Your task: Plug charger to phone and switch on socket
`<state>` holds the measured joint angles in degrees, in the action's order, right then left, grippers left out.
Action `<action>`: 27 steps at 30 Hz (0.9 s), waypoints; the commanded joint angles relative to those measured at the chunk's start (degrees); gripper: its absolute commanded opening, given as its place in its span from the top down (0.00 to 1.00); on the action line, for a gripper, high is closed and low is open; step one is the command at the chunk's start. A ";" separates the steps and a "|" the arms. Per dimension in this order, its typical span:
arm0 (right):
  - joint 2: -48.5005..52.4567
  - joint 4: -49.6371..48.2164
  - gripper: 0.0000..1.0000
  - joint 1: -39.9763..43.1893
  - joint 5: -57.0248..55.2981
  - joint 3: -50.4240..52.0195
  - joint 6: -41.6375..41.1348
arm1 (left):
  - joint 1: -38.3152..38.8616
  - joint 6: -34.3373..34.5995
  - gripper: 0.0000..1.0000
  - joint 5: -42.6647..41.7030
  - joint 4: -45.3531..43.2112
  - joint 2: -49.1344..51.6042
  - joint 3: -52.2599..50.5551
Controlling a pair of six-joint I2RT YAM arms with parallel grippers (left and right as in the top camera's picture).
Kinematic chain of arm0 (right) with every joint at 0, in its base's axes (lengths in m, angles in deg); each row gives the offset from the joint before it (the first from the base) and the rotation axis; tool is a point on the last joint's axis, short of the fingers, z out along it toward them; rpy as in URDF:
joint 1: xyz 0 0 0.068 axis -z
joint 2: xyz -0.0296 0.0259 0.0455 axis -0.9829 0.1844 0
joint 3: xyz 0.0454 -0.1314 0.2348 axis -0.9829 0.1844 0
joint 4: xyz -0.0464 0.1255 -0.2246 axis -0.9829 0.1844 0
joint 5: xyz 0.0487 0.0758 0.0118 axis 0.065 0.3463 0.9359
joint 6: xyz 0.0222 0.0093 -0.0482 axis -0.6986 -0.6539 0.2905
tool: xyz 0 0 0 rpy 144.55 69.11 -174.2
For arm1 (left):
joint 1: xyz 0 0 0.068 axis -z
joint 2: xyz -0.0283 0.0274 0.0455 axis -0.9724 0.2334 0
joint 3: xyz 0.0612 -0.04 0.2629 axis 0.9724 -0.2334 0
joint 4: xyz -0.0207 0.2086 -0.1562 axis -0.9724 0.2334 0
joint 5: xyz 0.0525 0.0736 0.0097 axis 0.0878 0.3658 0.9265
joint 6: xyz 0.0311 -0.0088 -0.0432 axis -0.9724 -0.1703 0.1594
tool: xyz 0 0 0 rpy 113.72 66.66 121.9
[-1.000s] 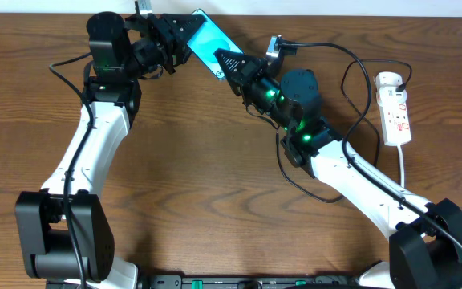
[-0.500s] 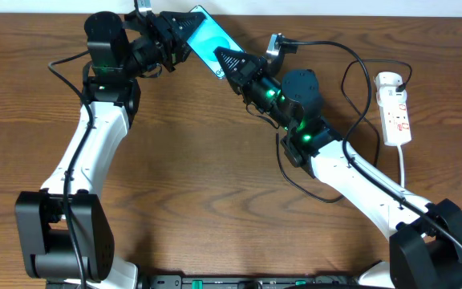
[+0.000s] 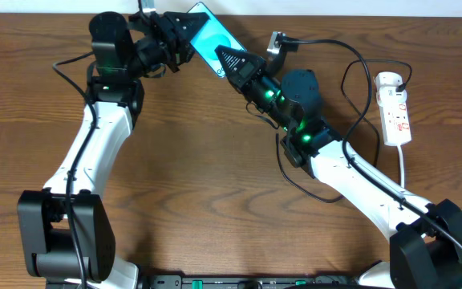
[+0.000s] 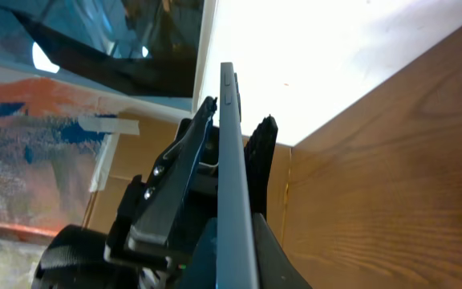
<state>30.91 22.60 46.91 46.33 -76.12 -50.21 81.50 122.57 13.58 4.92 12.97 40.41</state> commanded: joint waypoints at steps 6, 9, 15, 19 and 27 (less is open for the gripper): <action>-0.02 1.05 0.99 -0.26 -2.10 -0.90 1.90 | 1.36 0.96 0.81 -1.95 -5.03 -0.28 0.33; -0.02 1.05 0.99 -0.26 -2.08 -0.90 1.90 | 1.36 0.96 0.81 -1.97 -5.07 -0.26 0.33; -0.02 0.98 0.99 -0.26 -1.70 -0.90 1.40 | 1.36 0.96 0.81 -1.99 -5.14 -0.26 0.33; -0.02 0.79 0.99 -0.26 -1.40 -0.90 0.87 | 1.36 0.96 0.81 -2.21 -5.16 -0.28 0.33; -0.02 0.61 0.99 -0.26 -2.29 -0.90 2.36 | 1.36 0.94 0.90 -2.16 -5.16 -0.26 0.33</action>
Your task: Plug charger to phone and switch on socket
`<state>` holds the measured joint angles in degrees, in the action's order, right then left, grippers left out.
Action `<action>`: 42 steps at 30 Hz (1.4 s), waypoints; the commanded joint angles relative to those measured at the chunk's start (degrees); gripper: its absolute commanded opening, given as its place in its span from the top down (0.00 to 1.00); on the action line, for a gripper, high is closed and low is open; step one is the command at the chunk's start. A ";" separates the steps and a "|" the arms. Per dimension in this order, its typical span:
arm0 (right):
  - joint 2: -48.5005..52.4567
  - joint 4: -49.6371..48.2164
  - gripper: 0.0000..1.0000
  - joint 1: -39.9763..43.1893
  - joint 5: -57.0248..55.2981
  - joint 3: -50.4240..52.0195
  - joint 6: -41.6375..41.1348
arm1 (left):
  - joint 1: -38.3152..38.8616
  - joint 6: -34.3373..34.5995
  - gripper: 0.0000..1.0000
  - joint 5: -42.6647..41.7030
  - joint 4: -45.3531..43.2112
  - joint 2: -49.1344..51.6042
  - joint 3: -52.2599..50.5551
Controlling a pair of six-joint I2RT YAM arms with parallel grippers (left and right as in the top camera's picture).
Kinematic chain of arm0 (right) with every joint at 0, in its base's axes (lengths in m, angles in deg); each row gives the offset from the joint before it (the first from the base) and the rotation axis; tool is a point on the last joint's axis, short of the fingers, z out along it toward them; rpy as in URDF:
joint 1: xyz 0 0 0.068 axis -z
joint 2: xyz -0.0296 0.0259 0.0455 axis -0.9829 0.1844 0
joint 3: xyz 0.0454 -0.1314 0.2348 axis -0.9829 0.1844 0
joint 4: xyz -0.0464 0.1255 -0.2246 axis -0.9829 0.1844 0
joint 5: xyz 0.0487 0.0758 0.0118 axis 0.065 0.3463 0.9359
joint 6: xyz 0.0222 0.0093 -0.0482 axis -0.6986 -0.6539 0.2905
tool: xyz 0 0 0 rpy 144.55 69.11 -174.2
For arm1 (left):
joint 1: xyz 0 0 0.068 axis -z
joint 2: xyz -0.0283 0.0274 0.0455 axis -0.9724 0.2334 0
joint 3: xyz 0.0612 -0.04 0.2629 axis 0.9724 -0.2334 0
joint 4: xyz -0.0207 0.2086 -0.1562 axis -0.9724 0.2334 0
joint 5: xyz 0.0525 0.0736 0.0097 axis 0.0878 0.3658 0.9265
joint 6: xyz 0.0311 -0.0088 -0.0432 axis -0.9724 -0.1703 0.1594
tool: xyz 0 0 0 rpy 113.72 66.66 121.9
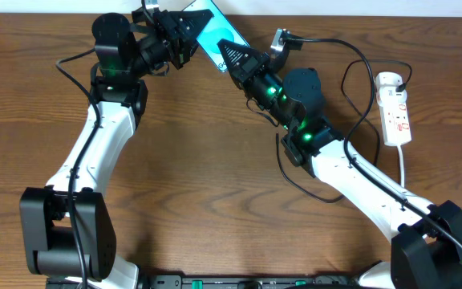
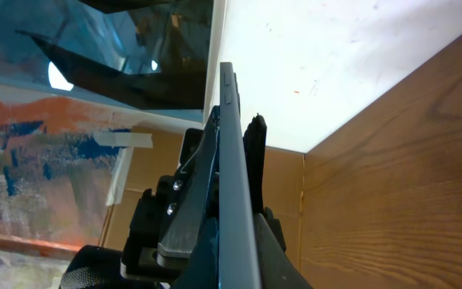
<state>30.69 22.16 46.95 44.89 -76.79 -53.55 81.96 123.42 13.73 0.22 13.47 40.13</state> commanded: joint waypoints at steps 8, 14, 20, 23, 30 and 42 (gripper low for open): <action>0.20 0.66 0.99 -0.31 -0.39 -0.22 4.20 | 0.90 0.09 0.93 -2.64 -2.75 -0.79 0.61; 0.20 0.66 0.99 -0.31 -0.17 -0.22 2.89 | 0.90 0.09 0.92 -3.87 -6.43 -0.79 0.61; 0.20 0.66 0.99 -0.31 0.04 -0.22 2.91 | 0.90 0.09 0.93 -4.09 -6.47 -0.76 0.61; 0.20 0.66 0.99 -0.31 0.07 -0.22 2.91 | 0.90 0.09 0.92 -4.09 -6.47 -0.76 0.61; 0.20 0.68 0.99 -0.31 -0.24 -0.22 3.78 | 0.90 0.07 0.93 -4.26 -6.60 -0.76 0.61; 0.20 0.68 0.99 -0.31 -1.07 -0.22 5.14 | 0.92 -0.15 0.92 -4.55 -9.68 -0.76 0.61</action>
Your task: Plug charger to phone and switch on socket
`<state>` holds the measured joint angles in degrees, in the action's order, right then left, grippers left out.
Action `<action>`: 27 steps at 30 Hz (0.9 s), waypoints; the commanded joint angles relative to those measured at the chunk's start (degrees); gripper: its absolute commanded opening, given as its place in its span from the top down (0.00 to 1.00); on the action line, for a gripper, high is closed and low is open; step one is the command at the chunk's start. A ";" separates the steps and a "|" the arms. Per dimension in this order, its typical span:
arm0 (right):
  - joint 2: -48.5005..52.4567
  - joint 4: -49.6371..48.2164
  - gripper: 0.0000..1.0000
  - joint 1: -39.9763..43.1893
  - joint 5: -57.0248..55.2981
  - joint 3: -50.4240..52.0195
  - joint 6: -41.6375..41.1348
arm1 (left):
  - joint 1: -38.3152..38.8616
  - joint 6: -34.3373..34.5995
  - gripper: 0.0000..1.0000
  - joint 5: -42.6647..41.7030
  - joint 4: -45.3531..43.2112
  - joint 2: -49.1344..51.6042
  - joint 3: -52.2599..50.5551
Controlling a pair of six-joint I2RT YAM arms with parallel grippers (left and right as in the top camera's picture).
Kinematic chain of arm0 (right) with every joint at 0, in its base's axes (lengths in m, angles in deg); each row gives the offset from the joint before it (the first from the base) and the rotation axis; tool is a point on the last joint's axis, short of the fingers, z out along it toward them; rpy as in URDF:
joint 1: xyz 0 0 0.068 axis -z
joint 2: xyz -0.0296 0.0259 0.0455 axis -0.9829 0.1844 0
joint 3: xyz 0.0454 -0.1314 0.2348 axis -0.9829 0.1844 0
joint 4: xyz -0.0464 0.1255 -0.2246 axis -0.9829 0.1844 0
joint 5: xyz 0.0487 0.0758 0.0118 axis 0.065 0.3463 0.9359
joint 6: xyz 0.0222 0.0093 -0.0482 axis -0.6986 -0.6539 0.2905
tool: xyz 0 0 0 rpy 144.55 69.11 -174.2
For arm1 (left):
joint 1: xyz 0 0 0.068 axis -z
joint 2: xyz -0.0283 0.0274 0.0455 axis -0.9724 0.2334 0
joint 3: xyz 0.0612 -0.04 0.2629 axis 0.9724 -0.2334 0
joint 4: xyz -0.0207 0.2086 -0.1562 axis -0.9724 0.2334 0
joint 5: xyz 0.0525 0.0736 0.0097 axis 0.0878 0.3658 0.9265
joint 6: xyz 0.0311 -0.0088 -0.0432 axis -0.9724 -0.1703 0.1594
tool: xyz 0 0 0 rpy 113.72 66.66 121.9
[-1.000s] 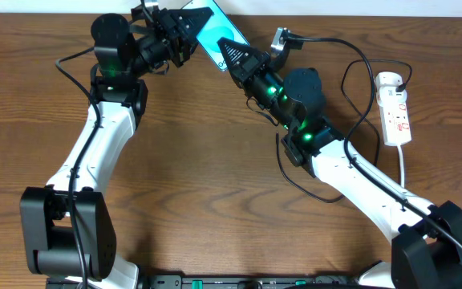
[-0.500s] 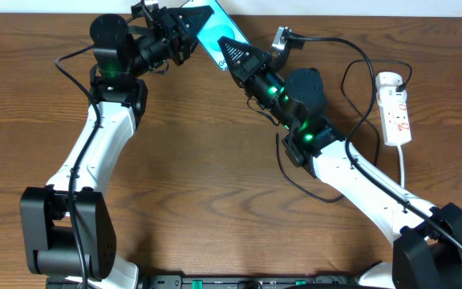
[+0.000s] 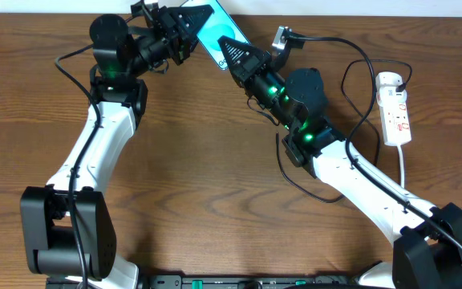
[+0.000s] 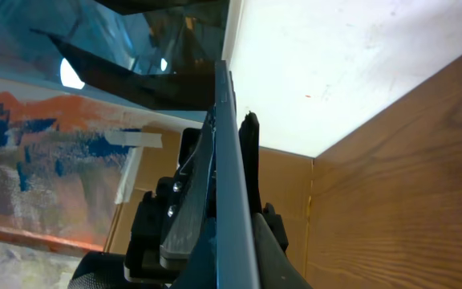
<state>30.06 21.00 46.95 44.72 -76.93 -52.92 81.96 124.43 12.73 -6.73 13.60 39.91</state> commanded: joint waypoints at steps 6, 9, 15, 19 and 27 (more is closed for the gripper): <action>0.83 1.81 0.99 -0.31 -0.90 -0.09 4.70 | 0.90 -1.16 0.92 -3.72 -5.07 -0.90 0.83; 0.83 1.81 0.99 -0.31 -0.90 -0.09 4.68 | 0.92 -1.16 0.93 -3.72 -5.07 -0.90 0.83; 0.83 1.81 0.99 -0.31 -0.90 -0.09 4.70 | 0.90 -1.16 0.93 -3.69 -5.07 -0.90 0.83; 0.83 1.84 0.99 -0.31 -0.90 -0.09 4.70 | 0.90 -1.14 0.93 -3.69 -5.07 -0.90 0.83; 0.83 1.84 0.99 -0.31 -1.14 -0.09 5.53 | 0.90 -1.11 0.93 -3.67 -5.07 -0.90 0.83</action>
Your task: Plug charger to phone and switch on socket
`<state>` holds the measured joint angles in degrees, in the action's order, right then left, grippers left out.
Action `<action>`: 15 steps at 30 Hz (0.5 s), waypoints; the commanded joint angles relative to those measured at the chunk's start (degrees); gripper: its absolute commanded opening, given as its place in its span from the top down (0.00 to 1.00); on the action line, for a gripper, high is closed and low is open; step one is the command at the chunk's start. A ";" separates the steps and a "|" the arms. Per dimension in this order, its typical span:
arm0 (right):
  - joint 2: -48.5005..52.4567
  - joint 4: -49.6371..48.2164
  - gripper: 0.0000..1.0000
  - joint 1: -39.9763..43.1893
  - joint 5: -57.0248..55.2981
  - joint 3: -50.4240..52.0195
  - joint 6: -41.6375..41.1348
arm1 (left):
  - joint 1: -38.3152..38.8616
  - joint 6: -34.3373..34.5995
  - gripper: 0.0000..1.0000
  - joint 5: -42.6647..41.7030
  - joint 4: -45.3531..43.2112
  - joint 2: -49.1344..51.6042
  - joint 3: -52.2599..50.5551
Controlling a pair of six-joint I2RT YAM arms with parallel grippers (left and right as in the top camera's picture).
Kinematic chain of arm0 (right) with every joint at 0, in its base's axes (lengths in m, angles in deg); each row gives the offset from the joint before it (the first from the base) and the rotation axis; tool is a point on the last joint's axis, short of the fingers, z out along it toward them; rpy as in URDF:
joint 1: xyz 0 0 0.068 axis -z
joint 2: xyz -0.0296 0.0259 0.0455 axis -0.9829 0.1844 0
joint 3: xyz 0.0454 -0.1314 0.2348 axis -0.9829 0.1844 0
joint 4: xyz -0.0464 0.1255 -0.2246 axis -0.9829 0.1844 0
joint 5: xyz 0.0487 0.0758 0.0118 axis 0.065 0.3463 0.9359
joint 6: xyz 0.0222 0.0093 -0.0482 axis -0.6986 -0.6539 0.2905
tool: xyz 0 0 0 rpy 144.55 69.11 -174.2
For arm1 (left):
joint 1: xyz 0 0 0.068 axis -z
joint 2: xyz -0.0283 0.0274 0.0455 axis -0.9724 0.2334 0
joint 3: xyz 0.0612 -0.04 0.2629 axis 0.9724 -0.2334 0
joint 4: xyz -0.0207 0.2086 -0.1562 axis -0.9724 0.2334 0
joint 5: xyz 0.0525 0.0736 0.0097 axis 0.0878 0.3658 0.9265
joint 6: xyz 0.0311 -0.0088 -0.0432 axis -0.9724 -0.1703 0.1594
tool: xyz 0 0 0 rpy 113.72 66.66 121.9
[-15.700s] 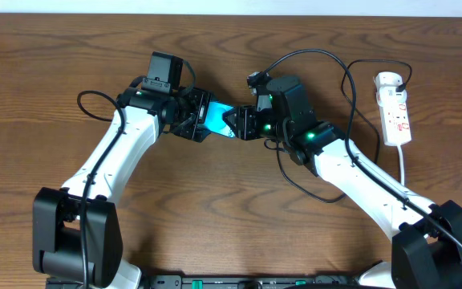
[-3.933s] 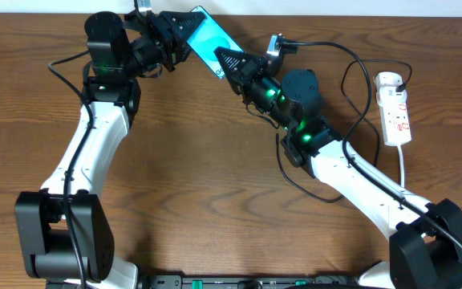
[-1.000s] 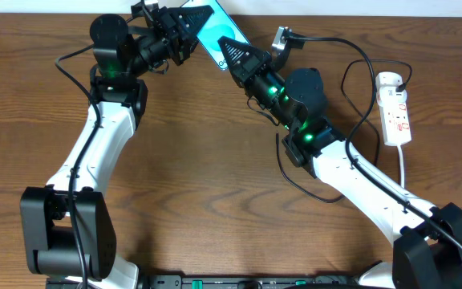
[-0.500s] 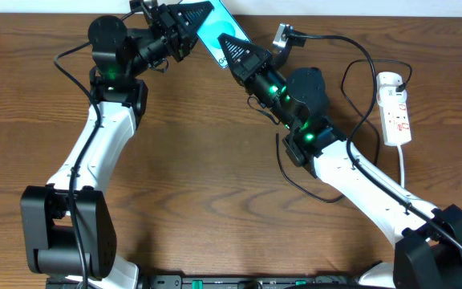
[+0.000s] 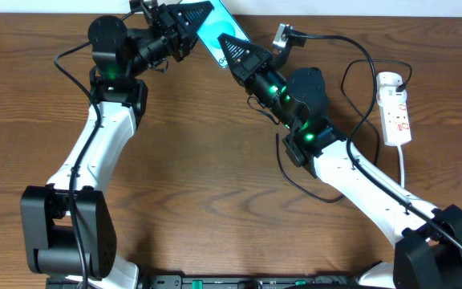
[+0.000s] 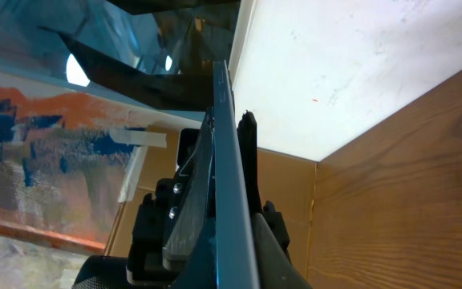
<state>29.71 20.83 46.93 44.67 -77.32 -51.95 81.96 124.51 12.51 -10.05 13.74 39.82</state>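
Note:
The phone [image 5: 212, 22], its cyan screen up, is held off the table at the far edge. My right gripper [image 5: 229, 50] is shut on its near end. In the right wrist view the phone [image 6: 229, 177] shows edge-on between the fingers [image 6: 249, 152] of the right gripper [image 6: 229, 120]. My left gripper [image 5: 189, 18] is against the phone's left side; its jaws are hidden. The charger's silver plug [image 5: 281, 36] lies on the table right of the phone, on a black cable [image 5: 359, 56]. The white socket strip [image 5: 393, 107] lies at the right.
The black cable loops across the wooden table [image 5: 215, 201] between my right arm and the socket strip. A white wall runs along the table's far edge, close behind the phone and both grippers.
Both grippers and the phone have shifted slightly further towards the far edge. My right gripper's hold on the phone is unchanged, and the plug and socket strip have not moved.
At the oldest moment the phone was held between both grippers a little nearer the table's middle, with my right gripper shut on it. At each later moment the phone and both grippers were closer to the far wall, with the same grip.

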 commanded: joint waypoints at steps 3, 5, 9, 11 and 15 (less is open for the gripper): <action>1.18 2.01 0.99 -0.28 -1.09 0.31 4.57 | 0.90 -1.20 0.93 -3.45 -1.75 -1.03 0.92; 1.18 2.01 0.99 -0.28 -1.09 0.31 4.57 | 0.90 -1.18 0.92 -3.45 -1.75 -1.03 0.92; 1.18 2.01 0.94 -0.28 -1.09 0.31 4.57 | 0.90 -1.18 0.93 -3.45 -1.75 -1.03 0.92; 1.18 2.03 0.89 -0.28 -1.09 0.31 4.57 | 0.90 -1.18 0.93 -3.45 -1.75 -1.05 0.92; 1.18 2.03 0.82 -0.28 -1.09 0.31 4.57 | 0.90 -1.18 0.93 -3.45 -1.75 -1.03 0.92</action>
<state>29.73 21.83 46.93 44.43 -77.32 -49.99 81.96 124.03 12.09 -10.45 13.74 39.82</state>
